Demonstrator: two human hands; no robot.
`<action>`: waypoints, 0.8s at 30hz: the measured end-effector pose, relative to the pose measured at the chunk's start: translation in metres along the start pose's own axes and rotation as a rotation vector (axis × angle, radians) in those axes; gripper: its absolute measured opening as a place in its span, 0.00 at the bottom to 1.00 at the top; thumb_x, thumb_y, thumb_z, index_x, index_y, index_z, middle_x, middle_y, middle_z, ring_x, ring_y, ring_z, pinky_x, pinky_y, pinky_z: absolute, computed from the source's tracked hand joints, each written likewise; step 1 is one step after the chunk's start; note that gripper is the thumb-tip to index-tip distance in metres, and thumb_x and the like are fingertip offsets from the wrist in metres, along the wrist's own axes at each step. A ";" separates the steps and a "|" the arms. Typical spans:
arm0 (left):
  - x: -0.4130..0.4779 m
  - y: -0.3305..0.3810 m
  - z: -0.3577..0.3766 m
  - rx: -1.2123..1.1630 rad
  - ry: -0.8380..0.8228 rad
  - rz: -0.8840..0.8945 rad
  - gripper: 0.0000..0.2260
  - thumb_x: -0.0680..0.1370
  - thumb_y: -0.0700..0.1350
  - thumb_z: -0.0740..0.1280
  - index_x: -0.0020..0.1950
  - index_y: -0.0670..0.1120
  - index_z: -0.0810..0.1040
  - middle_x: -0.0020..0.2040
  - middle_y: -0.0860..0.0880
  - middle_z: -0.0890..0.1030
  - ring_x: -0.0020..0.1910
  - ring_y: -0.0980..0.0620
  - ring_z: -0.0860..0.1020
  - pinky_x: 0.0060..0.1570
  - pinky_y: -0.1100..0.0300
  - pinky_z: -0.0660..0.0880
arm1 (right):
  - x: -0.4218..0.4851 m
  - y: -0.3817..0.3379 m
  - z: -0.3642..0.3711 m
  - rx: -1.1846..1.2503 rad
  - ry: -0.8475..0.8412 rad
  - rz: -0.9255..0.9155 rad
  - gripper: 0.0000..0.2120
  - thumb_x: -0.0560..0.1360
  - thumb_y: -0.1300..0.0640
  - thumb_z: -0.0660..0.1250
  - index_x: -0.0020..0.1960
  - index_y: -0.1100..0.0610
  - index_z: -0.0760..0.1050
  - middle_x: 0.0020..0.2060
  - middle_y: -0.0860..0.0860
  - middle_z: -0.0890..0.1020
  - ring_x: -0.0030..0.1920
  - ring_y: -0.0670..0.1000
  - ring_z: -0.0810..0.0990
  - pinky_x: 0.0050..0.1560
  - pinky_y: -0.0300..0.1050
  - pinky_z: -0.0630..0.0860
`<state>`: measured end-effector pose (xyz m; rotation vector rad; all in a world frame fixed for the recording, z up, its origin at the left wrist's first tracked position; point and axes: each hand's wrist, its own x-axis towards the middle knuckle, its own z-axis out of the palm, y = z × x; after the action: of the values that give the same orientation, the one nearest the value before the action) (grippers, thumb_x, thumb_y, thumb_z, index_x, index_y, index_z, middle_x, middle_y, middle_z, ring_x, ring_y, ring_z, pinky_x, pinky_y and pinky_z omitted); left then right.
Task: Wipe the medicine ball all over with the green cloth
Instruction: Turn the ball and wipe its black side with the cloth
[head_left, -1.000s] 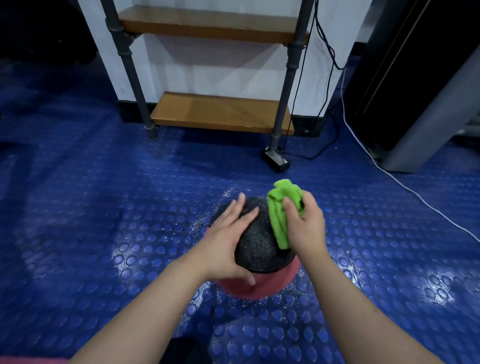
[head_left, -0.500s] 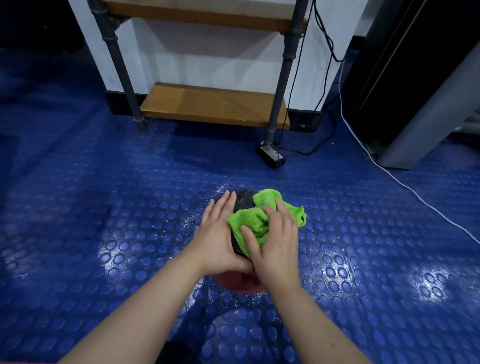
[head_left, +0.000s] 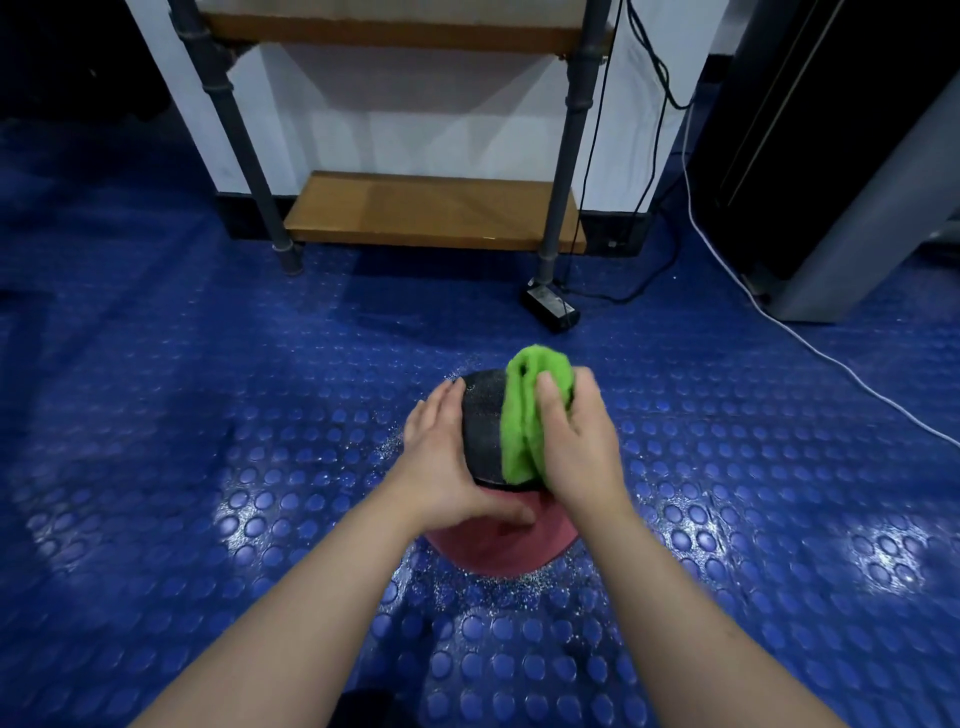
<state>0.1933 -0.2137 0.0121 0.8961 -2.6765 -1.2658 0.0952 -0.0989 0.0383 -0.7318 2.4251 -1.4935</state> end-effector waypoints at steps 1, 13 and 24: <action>0.002 0.000 0.002 0.012 0.002 0.014 0.71 0.46 0.69 0.75 0.81 0.51 0.45 0.80 0.57 0.44 0.79 0.53 0.42 0.78 0.52 0.47 | -0.006 0.002 0.005 -0.114 0.004 -0.045 0.19 0.74 0.37 0.60 0.50 0.53 0.68 0.48 0.49 0.78 0.53 0.53 0.76 0.56 0.55 0.72; -0.007 0.010 0.009 0.080 -0.007 0.014 0.68 0.48 0.70 0.71 0.80 0.54 0.40 0.78 0.64 0.41 0.78 0.54 0.40 0.75 0.39 0.55 | -0.016 0.025 0.013 -0.237 0.106 -0.213 0.20 0.73 0.44 0.68 0.54 0.58 0.71 0.56 0.53 0.77 0.58 0.54 0.72 0.59 0.50 0.70; -0.012 0.023 0.016 0.110 -0.010 0.001 0.70 0.49 0.70 0.78 0.80 0.54 0.39 0.78 0.64 0.39 0.78 0.53 0.39 0.75 0.38 0.55 | -0.011 0.030 -0.003 -0.144 0.152 -0.136 0.14 0.76 0.53 0.68 0.56 0.59 0.71 0.50 0.51 0.77 0.52 0.54 0.75 0.50 0.41 0.67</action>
<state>0.1878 -0.1849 0.0206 0.9023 -2.7775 -1.1359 0.0938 -0.0796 0.0124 -0.8565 2.6680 -1.4837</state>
